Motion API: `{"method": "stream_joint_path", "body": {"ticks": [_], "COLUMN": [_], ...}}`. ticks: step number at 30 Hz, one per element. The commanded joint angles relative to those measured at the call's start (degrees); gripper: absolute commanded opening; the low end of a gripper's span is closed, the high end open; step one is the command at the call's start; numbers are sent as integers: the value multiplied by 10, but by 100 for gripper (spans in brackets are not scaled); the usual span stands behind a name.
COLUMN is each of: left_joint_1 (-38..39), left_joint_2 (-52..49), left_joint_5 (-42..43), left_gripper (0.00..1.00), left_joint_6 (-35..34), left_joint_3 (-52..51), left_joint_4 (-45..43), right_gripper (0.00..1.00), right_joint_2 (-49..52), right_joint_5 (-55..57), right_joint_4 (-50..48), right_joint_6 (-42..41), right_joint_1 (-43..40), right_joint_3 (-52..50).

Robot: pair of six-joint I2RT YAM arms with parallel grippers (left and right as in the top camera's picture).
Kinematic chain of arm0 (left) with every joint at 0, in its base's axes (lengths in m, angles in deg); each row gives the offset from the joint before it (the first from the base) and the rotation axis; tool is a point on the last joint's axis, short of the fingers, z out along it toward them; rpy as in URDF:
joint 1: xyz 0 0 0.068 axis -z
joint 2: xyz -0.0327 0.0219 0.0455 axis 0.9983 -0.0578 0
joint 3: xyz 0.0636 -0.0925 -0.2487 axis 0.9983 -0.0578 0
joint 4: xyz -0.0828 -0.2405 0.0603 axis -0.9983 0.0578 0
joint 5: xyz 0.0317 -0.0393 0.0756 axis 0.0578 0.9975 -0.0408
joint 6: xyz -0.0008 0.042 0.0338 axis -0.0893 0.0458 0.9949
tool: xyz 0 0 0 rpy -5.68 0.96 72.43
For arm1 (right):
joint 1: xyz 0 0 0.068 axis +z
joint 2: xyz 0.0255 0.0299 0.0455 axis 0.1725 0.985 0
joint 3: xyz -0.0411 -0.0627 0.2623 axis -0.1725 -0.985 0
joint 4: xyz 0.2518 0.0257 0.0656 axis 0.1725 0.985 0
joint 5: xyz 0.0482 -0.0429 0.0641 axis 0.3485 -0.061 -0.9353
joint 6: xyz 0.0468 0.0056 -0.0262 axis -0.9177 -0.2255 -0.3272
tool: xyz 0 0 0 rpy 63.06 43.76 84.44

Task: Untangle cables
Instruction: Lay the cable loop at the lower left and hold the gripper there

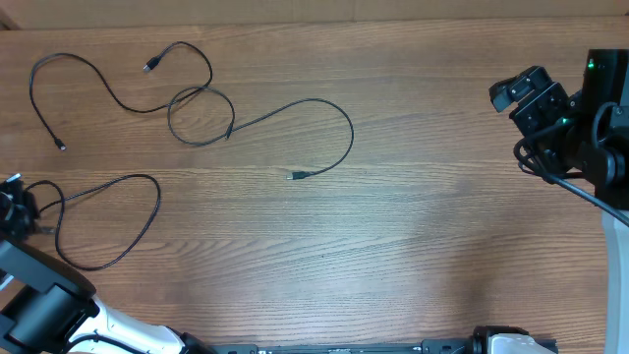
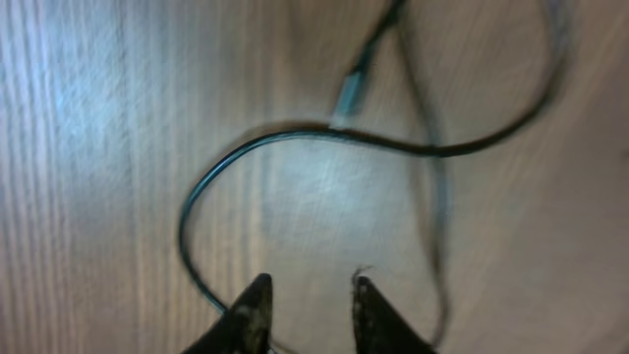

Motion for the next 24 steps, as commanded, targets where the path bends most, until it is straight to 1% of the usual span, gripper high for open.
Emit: {"method": "stream_joint_path", "body": {"ticks": [1,2,4,6,7,8,10,11,12,14,16,19,24], "left_joint_1": [5,5,5,5,5,5,3,3,3,3,3,3,3], "left_joint_2": [-9,-9,-9,-9,-9,-9,-9,-9,-9,-9,-9,-9,-9], "left_joint_5": [-19,-18,-10,5,12,16,11,1,-9,-34,-40,-30,-28], "left_gripper": [29,30,33,39,45,54,88,92,93,100,100,99,99], "left_joint_6": [28,34,76,129,155,177,195,205,212,220,219,219,219], "left_joint_3": [-46,-57,-72,-75,-75,-75,-75,-76,-76,-80,-87,-119,-184], "left_joint_4": [0,0,0,0,0,0,6,8,9,13,12,-16,-84], "right_gripper": [100,100,100,100,100,100,100,100,100,100,100,100,100], "right_joint_2": [-2,-2,-2,-2,-2,-2,-2,-2,-2,-2,-2,-2,-2], "right_joint_5": [6,6,6,6,6,6,6,6,6,6,6,6,6], "right_joint_4": [-3,-3,-3,-3,-3,-3,-3,-3,-3,-3,-3,-3,-3], "right_joint_6": [3,3,3,3,3,3,3,3,3,3,3,3,3], "right_joint_1": [-2,-2,-2,-2,-2,-2,-2,-2,-2,-2,-2,-2,-2], "right_joint_3": [2,2,2,2,2,2,2,2,2,2,2,2,2]}}
